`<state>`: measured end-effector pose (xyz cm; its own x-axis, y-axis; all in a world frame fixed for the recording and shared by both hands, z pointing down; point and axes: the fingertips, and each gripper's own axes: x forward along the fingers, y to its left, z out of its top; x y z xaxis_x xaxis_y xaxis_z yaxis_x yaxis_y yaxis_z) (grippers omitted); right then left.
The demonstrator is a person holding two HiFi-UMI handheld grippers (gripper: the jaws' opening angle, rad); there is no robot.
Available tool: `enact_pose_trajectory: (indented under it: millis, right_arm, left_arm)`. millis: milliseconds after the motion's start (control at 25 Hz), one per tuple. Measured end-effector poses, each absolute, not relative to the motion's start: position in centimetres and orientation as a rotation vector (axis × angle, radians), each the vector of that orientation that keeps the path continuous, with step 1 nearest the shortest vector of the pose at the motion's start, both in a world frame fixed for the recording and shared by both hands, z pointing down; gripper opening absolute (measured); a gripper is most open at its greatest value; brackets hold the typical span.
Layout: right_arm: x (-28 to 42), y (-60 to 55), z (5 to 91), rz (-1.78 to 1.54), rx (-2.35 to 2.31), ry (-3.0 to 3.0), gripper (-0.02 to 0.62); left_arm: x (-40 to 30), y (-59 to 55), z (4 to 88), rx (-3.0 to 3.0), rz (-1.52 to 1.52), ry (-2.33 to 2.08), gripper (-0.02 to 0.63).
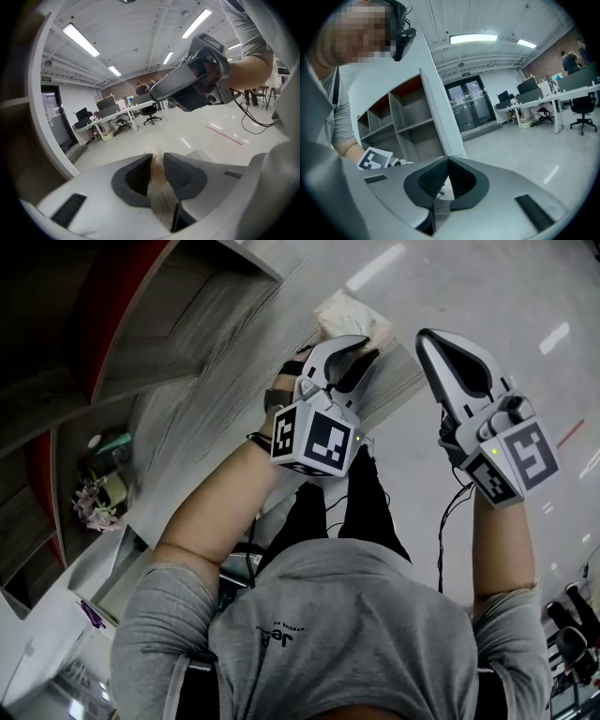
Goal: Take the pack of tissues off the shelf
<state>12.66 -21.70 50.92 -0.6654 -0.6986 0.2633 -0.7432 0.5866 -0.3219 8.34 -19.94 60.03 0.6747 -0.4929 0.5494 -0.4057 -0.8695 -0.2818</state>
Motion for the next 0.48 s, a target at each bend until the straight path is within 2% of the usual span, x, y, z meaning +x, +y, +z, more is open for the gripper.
enact_pose_trajectory:
  millis: [480]
  right_arm:
    - [12.5,-21.3,54.3,0.691,1.209,-2.690,0.008]
  left_arm:
    - [7.9,-19.6,65.4,-2.677,-1.069,0.710,0.109]
